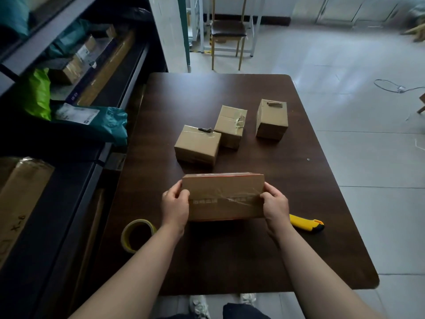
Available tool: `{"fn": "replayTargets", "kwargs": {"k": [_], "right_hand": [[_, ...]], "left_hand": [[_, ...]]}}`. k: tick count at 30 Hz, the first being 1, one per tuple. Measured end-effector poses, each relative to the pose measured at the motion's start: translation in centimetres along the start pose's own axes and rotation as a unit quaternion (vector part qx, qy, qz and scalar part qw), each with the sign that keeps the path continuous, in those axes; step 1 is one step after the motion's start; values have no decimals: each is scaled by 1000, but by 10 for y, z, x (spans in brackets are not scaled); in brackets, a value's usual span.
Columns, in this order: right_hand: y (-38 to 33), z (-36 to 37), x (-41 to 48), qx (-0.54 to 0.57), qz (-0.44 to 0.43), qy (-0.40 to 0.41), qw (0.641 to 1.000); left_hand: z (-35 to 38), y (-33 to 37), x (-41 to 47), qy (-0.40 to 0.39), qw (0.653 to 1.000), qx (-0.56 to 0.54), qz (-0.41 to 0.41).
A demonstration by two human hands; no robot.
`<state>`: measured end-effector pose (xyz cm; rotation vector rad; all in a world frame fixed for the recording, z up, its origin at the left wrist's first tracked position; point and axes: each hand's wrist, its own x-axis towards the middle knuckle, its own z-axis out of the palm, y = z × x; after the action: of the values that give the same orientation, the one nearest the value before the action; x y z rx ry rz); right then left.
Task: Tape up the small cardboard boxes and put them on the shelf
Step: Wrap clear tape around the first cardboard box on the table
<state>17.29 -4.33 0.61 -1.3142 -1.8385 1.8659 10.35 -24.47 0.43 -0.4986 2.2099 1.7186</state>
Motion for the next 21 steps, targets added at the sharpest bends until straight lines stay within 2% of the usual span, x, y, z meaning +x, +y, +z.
{"fn": "replayTargets", "kwargs": {"k": [4, 7, 13, 15, 18, 21], "right_hand": [[8, -7, -10, 93, 58, 25, 994], [19, -10, -18, 66, 50, 35, 996], [44, -13, -20, -84, 85, 18, 993], [46, -4, -17, -195, 61, 2, 979], [49, 19, -21, -342, 9, 19, 940], [62, 26, -23, -383, -43, 45, 921]], "left_hand": [[-4, -11, -3, 10, 1000, -20, -9], [-3, -20, -10, 43, 999, -24, 15], [-7, -50, -13, 43, 995, 87, -38], [1, -49, -12, 39, 985, 164, -39], [24, -42, -14, 41, 947, 319, -28], [35, -39, -16, 51, 943, 329, -28]]}}
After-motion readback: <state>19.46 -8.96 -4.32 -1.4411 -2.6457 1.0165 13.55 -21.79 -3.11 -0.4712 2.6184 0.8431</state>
